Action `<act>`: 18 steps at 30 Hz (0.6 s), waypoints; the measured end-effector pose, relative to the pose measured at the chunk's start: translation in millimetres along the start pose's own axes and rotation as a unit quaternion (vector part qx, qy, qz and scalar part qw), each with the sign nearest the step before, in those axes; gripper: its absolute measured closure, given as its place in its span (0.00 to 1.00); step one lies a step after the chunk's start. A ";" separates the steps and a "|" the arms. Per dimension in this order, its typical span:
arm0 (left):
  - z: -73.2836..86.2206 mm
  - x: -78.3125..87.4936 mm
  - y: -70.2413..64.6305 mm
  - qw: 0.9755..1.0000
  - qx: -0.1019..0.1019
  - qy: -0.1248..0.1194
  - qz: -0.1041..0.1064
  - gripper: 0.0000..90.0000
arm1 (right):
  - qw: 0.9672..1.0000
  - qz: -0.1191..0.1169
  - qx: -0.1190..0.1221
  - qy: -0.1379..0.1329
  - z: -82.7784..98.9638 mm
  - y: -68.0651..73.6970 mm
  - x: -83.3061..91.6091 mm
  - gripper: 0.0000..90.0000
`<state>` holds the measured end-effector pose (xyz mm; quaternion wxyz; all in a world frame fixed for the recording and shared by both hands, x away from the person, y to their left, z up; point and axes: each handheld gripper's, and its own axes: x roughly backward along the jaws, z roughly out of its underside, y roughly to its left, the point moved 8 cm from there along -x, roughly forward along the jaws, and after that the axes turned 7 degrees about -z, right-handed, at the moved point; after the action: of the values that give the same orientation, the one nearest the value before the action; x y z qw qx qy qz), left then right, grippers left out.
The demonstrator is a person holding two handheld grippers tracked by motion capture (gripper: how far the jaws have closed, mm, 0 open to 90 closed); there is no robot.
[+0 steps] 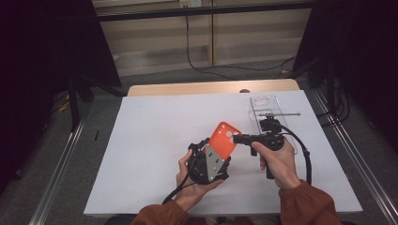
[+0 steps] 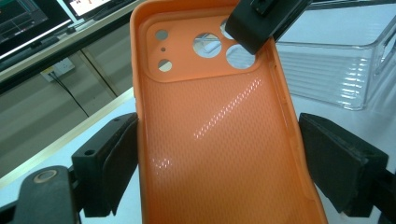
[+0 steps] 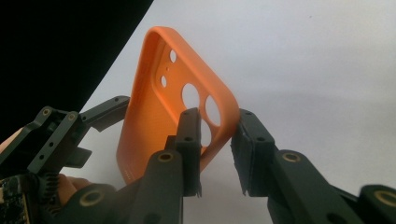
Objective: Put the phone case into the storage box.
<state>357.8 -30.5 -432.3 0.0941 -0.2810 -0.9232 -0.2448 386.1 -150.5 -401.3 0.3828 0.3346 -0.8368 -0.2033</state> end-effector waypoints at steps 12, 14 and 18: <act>4.6 -6.6 1.4 1.000 0.003 0.013 -0.003 0.17 | 1.000 0.007 -0.004 -0.010 0.2 1.7 -2.4 0.88; 5.2 -8.5 1.7 1.000 0.002 0.015 -0.004 0.17 | 1.000 0.007 -0.007 -0.012 0.1 2.2 -2.4 0.89; 6.7 -13.3 3.6 1.000 0.015 0.022 -0.007 0.16 | 1.000 0.000 -0.010 -0.019 -1.5 4.7 -2.4 0.91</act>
<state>370.6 -30.8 -440.8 0.1173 -0.2677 -0.9263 -0.2378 386.5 -145.6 -398.8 0.3704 0.3269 -0.8416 -0.2182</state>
